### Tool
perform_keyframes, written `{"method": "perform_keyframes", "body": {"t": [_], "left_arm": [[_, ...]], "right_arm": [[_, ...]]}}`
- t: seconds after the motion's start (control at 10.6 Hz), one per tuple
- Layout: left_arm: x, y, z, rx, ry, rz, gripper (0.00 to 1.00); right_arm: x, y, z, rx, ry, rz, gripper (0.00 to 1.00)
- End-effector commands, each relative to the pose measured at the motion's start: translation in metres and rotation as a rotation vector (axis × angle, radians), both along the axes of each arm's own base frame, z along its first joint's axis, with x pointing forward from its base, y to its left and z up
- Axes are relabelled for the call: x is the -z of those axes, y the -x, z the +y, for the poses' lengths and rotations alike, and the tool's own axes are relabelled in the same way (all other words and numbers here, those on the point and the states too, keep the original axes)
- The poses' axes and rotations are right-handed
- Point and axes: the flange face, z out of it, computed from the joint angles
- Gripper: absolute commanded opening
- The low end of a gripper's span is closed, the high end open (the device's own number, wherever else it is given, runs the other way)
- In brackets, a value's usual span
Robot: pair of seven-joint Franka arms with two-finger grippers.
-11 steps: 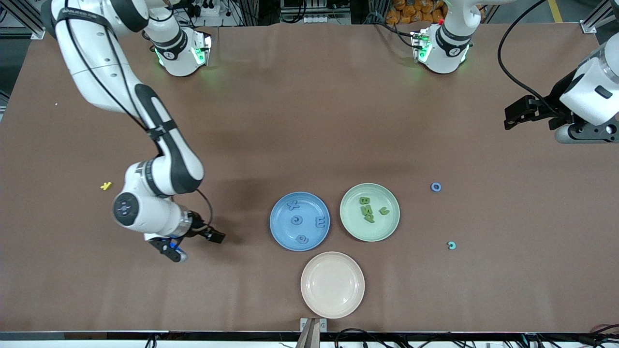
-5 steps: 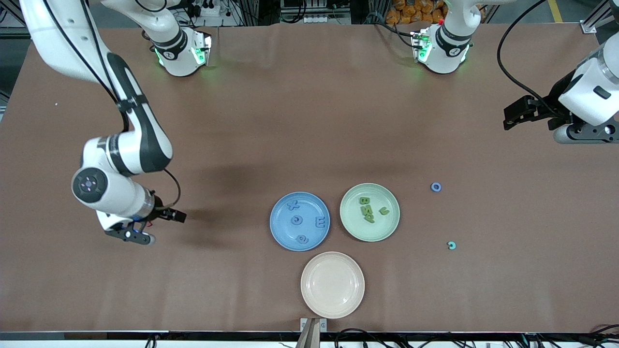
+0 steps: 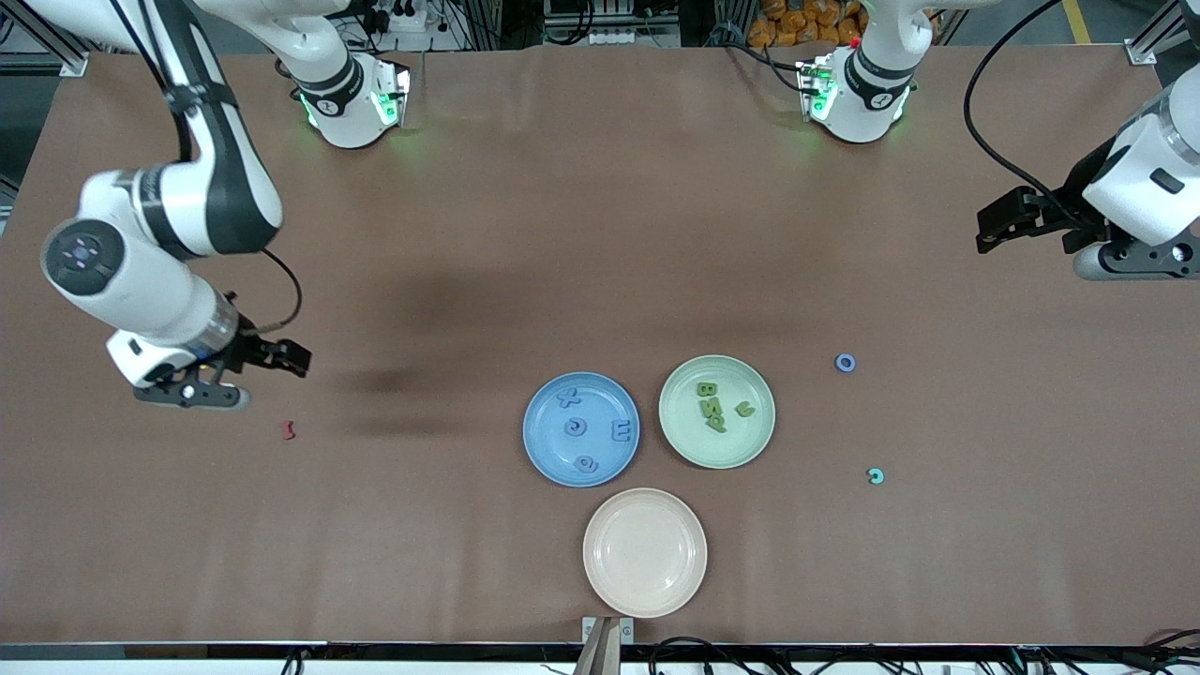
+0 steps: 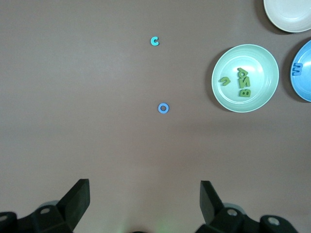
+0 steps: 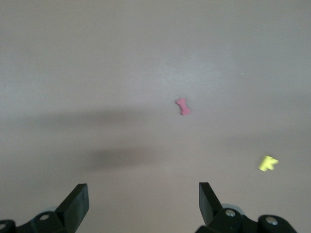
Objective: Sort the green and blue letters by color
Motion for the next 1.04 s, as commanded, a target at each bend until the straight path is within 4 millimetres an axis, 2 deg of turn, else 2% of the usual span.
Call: {"method": "perform_keyframes", "body": {"t": [0.0,0.38,0.57,0.76,0.95], "left_arm": [[-0.003,0.000,0.004,0.023,-0.030,-0.017,1.00],[-0.003,0.001,0.003,0.024,-0.030,-0.017,1.00],[-0.003,0.001,0.003,0.024,-0.030,-0.014,1.00],[-0.003,0.001,0.004,0.024,-0.030,-0.014,1.00],[-0.003,0.001,0.004,0.023,-0.030,-0.014,1.00]], "right_arm": [[-0.065,0.017,-0.035,-0.100,0.024,-0.039,1.00],[-0.161,0.006,-0.036,-0.090,0.024,-0.047,1.00],[-0.203,0.012,-0.034,-0.081,0.021,-0.035,1.00],[-0.224,0.016,-0.034,-0.071,0.007,-0.037,1.00],[-0.226,0.022,-0.033,-0.062,-0.035,-0.011,1.00]]}}
